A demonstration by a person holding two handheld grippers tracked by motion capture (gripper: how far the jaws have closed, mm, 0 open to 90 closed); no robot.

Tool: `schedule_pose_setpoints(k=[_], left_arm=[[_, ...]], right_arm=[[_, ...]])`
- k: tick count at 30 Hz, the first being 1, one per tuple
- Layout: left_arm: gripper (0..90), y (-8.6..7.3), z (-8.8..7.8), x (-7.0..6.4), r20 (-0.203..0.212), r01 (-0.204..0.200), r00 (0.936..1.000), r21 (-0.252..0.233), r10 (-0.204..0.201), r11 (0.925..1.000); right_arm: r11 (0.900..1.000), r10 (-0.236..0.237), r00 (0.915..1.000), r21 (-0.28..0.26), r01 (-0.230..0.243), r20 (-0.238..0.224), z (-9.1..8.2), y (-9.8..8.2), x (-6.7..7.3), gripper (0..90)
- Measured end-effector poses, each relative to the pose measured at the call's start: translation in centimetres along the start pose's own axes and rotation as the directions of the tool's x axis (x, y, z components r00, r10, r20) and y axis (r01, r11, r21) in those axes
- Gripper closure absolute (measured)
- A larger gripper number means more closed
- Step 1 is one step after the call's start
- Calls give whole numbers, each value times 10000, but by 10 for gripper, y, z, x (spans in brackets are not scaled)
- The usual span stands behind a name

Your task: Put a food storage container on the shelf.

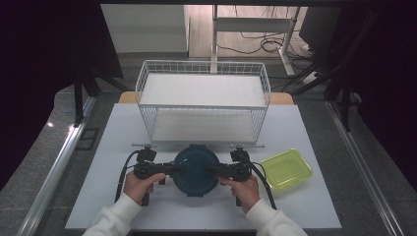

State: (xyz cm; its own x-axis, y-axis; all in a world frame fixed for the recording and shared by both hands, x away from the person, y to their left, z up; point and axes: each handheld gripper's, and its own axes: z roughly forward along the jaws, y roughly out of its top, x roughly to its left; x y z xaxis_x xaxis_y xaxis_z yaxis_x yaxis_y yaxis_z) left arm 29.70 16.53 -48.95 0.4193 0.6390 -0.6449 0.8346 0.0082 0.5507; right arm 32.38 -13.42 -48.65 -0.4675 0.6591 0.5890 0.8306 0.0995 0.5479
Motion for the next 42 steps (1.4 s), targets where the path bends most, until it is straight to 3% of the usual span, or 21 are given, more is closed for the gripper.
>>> schedule_pose_setpoints(k=[9, 25, 42], left_arm=[[407, 5, -7, -10, 43, -339, 9994, -229, 341, 9992], [410, 15, -10, -18, 201, -441, 9988, -323, 448, 9985], [409, 50, -26, -38, 324, -763, 9963, -798, 791, 9939]], right_arm=[[9973, -685, 9975, -256, 689, 173, -13, 9, 12, 291], [9970, -686, 9973, -343, 695, 260, -22, 17, 17, 291], [9925, -990, 9937, -660, 1024, 532, -45, 51, 39, 291]])
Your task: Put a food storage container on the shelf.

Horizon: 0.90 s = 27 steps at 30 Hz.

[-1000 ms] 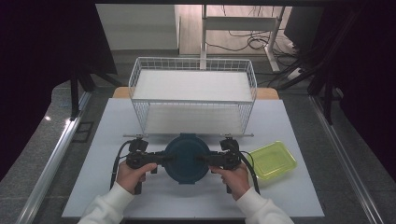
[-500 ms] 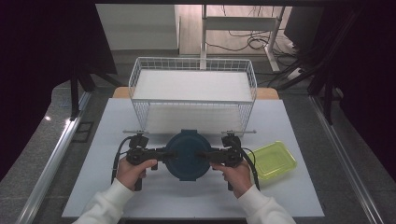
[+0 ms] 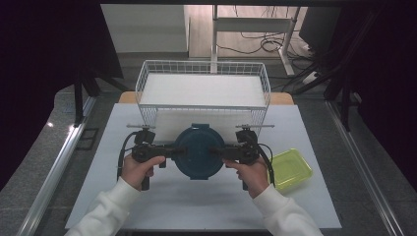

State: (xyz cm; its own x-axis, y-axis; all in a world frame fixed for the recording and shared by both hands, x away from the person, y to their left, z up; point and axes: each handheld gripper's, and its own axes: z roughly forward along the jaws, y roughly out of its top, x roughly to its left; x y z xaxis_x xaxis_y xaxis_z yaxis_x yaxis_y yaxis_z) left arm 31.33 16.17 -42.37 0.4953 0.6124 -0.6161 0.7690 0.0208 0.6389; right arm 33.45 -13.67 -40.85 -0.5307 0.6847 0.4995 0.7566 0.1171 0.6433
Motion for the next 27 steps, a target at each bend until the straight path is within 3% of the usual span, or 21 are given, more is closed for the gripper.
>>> schedule_pose_setpoints(k=[27], left_arm=[[408, 66, -17, -31, 2, -735, 9973, -498, 737, 9960]], right_arm=[[9972, -540, 9985, -515, 546, 129, -33, 64, 19, 289]])
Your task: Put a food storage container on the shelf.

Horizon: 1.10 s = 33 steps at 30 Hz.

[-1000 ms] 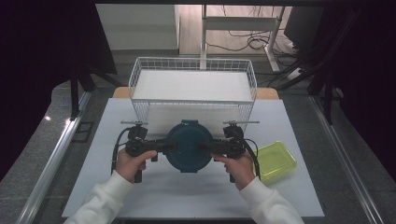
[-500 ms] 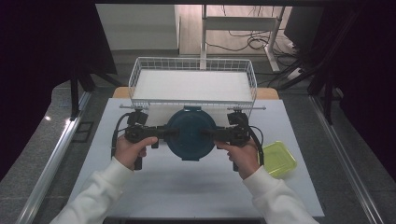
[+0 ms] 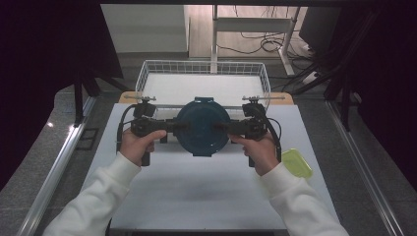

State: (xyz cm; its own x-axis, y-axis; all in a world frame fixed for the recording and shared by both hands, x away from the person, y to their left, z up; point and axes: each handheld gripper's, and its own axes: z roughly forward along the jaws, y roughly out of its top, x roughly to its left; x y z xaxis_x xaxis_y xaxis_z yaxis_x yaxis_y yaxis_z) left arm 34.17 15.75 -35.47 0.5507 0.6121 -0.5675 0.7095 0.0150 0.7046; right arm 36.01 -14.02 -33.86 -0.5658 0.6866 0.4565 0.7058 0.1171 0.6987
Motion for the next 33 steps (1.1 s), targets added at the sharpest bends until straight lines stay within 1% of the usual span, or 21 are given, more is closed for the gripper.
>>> schedule_pose_setpoints(k=[2, 3, 6, 7, 8, 9, 11, 14, 15, 16, 17, 19, 20, 21, 22, 25, 30, 31, 33], left_arm=[[408, 5, -1, -1, 38, -28, 10000, -45, 28, 10000], [408, 7, -2, -2, 59, -61, 10000, -66, 62, 10000], [408, 16, -3, -4, 22, -182, 9998, -104, 183, 9998], [409, 18, -4, -4, 31, -191, 9998, -116, 192, 9997], [409, 21, -4, -4, 56, -204, 9998, -133, 205, 9997], [409, 23, -4, -4, 75, -221, 9997, -155, 222, 9996], [409, 28, -4, -5, 104, -201, 9997, -206, 203, 9996], [409, 36, -3, -5, 171, -183, 9997, -265, 188, 9995], [409, 41, -3, -5, 173, -226, 9996, -258, 230, 9994], [409, 41, -3, -5, 173, -226, 9996, -258, 230, 9994], [409, 43, -3, -5, 150, -276, 9995, -268, 280, 9993], [409, 47, -2, -4, 150, -257, 9995, -293, 261, 9992], [409, 50, -2, -4, 159, -236, 9996, -276, 240, 9993], [409, 51, -1, -3, 157, -256, 9995, -298, 261, 9992], [408, 54, -1, -3, 157, -269, 9995, -284, 273, 9992], [409, 60, 0, -2, 143, -247, 9996, -329, 252, 9992], [409, 76, 2, -1, 61, -301, 9995, -233, 302, 9993], [409, 79, 2, -1, 48, -311, 9995, -236, 313, 9992], [409, 85, 3, 0, 20, -348, 9994, -237, 349, 9991]], right_arm=[[9998, -159, 9998, -73, 159, 75, -4, 9, 3, 289], [9998, -159, 9998, -73, 159, 75, -4, 9, 3, 289], [9994, -334, 9994, -89, 335, 90, -7, 18, 5, 289], [9994, -312, 9995, -113, 313, 79, -8, 21, 5, 289], [9991, -389, 9992, -134, 390, 121, -9, 26, 6, 289], [9991, -389, 9992, -134, 390, 121, -9, 26, 6, 289], [9986, -508, 9985, -163, 511, 185, -10, 32, 7, 289], [9984, -530, 9983, -185, 534, 248, -12, 41, 7, 289], [9981, -574, 9980, -194, 580, 265, -13, 46, 7, 289], [9981, -574, 9980, -194, 580, 265, -13, 46, 7, 289], [9980, -579, 9980, -228, 585, 259, -14, 51, 6, 289], [9982, -545, 9982, -224, 551, 260, -14, 52, 5, 289], [9982, -531, 9983, -249, 538, 249, -13, 56, 4, 289], [9982, -531, 9983, -249, 538, 249, -13, 56, 4, 289], [9983, -520, 9983, -258, 526, 248, -13, 61, 3, 289], [9981, -538, 9983, -273, 544, 244, -13, 66, 2, 289], [9982, -514, 9985, -283, 520, 182, -12, 78, -2, 288], [9978, -561, 9983, -353, 567, 176, -11, 81, -4, 288], [9980, -494, 9987, -391, 500, 159, -11, 85, -5, 288]])
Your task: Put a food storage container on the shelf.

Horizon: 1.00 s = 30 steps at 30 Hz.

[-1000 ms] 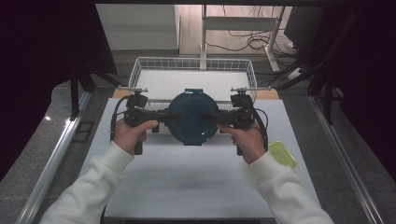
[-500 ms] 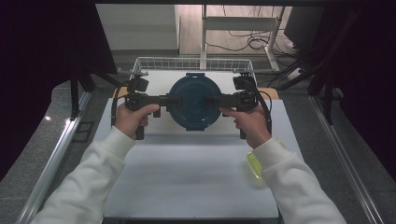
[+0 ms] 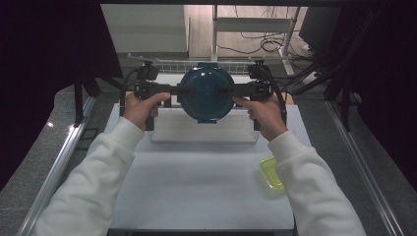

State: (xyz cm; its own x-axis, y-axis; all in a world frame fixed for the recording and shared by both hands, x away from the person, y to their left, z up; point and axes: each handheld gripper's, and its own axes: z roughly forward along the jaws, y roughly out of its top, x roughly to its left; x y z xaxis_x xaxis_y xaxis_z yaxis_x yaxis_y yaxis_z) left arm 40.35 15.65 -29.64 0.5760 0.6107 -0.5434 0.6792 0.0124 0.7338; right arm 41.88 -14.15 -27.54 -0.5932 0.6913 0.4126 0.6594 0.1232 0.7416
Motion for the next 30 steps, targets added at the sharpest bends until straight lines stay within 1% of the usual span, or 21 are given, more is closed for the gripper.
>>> schedule_pose_setpoints(k=[1, 3, 4, 6, 8, 9, 10, 11, 13, 14, 16, 18, 21, 26, 27, 29, 30], left_arm=[[409, 4, 1, 1, -26, -39, 10000, 8, 39, 10000], [410, 10, 2, 3, -58, -75, 10000, 10, 75, 10000], [410, 14, 2, 4, -46, -63, 10000, 25, 63, 10000], [410, 21, 4, 7, -32, -46, 10000, 54, 46, 10000], [410, 26, 4, 9, -31, -39, 10000, 68, 39, 10000], [410, 28, 5, 10, -26, -34, 10000, 71, 34, 10000], [410, 31, 6, 11, -7, -34, 10000, 67, 34, 10000], [409, 32, 6, 12, -7, -27, 10000, 64, 27, 10000], [410, 36, 9, 16, 77, 78, 9999, 76, -78, 9999], [410, 37, 9, 18, 99, 84, 9999, 124, -85, 9999], [410, 38, 12, 23, 156, 229, 9996, 157, -231, 9996], [409, 39, 17, 28, 164, 434, 9989, 190, -437, 9989], [409, 39, 22, 34, 175, 595, 9980, 260, -599, 9979], [409, 42, 29, 45, 183, 867, 9960, 549, -878, 9947], [409, 42, 31, 47, 183, 1003, 9947, 579, -1015, 9933], [409, 42, 34, 50, 117, 1086, 9939, 641, -1095, 9920], [409, 42, 35, 51, 121, 1159, 9931, 559, -1168, 9917]], right_arm=[[10000, -16, 10000, -28, 16, -17, 1, 3, -2, 288], [10000, 93, 9999, -5, -93, -86, 3, 8, -5, 288], [9999, 139, 9998, -13, -139, -104, 4, 14, -7, 288], [9999, 131, 9999, -19, -131, -92, 5, 17, -8, 288], [10000, 78, 9999, -21, -78, -84, 7, 24, -10, 288], [9999, 152, 9999, -26, -152, -83, 8, 27, -10, 288], [10000, 60, 10000, -25, -60, -70, 8, 29, -11, 288], [10000, 63, 10000, -8, -63, -47, 9, 32, -12, 288], [10000, 81, 10000, 37, -81, 35, 11, 38, -14, 288], [10000, 81, 10000, 37, -81, 35, 11, 38, -14, 288], [9999, 110, 9999, 118, -111, 85, 14, 41, -17, 288], [9994, 246, 9996, 232, -248, 102, 18, 43, -20, 287], [9983, 405, 9991, 415, -409, 115, 24, 45, -26, 283], [9961, 622, 9978, 608, -634, 210, 33, 49, -34, 276], [9953, 680, 9974, 672, -693, 225, 35, 50, -36, 276], [9929, 850, 9961, 820, -865, 216, 39, 51, -40, 275], [9910, 966, 9952, 911, -979, 184, 41, 51, -43, 275]])
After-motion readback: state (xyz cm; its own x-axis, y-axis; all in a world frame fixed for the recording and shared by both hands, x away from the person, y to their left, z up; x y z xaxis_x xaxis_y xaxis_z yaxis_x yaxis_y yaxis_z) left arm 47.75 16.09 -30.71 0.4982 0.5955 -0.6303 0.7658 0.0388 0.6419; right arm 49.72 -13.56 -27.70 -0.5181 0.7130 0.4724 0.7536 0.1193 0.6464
